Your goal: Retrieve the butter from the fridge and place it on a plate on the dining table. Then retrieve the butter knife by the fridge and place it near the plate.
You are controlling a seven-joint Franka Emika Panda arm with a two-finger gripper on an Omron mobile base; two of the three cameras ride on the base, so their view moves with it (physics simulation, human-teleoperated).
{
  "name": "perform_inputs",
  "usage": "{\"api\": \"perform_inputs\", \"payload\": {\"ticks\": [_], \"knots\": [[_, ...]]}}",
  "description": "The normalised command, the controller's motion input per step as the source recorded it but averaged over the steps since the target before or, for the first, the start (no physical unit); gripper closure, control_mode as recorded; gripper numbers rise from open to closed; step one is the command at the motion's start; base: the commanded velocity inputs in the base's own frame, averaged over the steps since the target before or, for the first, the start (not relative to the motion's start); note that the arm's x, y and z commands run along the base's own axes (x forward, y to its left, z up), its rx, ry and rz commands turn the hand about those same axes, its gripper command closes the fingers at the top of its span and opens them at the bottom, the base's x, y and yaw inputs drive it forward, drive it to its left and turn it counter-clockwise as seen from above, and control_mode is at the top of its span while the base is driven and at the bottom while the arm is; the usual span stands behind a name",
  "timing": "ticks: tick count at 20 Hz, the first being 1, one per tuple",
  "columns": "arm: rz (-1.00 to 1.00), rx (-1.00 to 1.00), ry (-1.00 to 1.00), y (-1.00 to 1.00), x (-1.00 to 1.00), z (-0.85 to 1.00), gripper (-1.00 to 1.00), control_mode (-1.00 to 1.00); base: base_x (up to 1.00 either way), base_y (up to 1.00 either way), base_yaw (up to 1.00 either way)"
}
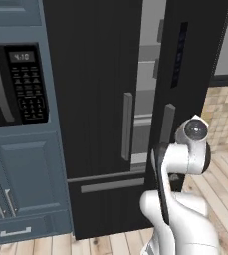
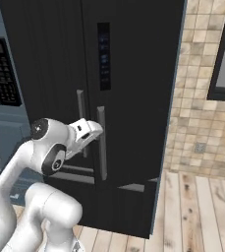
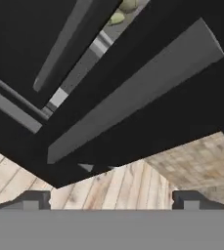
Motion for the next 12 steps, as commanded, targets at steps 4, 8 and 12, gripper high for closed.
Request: {"api": "perform_inputs", "payload": {"ticks": [4,8,12], "knots": [[0.00,-0.56,0.19,0.93,0.34,1.00,-1.00,-1.00,0.00,0.00,0.00],[0.00,-0.44,0.12,0.70,0.59,0.38,-1.00,-1.00,0.00,0.00,0.00],[0.00,-0.31,0.14,0.31,0.91,0.00,-1.00,-1.00,0.00,0.00,0.00]]}}
